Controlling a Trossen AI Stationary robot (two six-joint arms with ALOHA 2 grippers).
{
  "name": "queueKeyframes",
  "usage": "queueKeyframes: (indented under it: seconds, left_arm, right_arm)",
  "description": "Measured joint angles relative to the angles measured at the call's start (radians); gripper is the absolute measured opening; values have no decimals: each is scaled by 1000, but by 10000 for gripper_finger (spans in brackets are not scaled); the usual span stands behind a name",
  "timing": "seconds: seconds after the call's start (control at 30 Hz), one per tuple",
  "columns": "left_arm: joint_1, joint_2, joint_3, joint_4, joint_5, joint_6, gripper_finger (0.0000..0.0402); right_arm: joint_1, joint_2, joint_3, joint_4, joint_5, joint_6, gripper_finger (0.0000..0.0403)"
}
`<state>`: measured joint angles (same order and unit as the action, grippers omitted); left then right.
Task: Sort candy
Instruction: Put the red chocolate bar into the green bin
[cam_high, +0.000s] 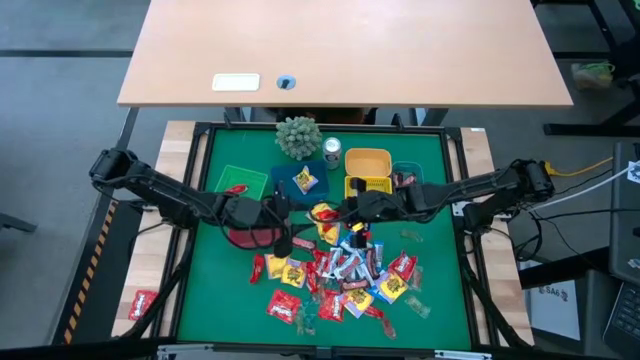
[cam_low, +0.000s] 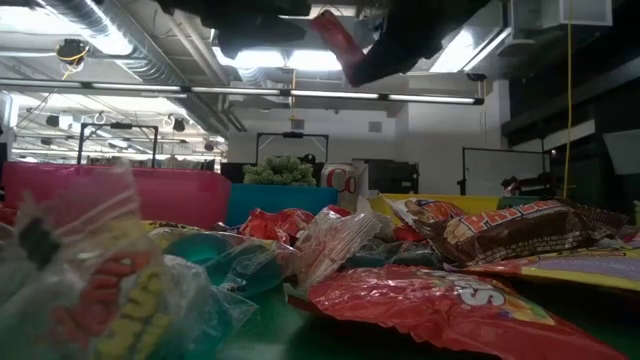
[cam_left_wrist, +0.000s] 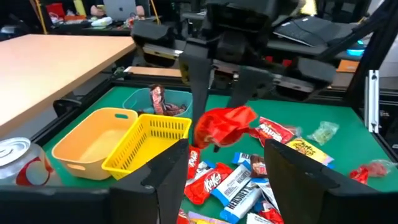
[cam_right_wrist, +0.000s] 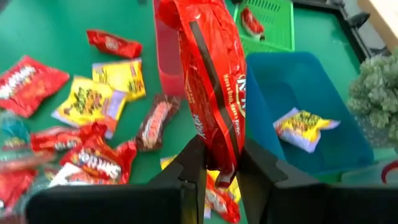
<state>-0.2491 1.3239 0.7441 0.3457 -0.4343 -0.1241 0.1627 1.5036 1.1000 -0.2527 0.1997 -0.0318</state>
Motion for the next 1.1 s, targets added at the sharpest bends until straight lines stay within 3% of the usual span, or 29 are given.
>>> queueKeyframes:
  seconds: [0.63, 1.1]
  left_arm:
    - [7, 0, 0, 34, 1, 1, 196]
    - [12, 0, 0, -18, 0, 0, 104]
  right_arm:
    - [0, 87, 0, 199, 29, -4, 67]
    - [0, 87, 0, 201, 35, -4, 67]
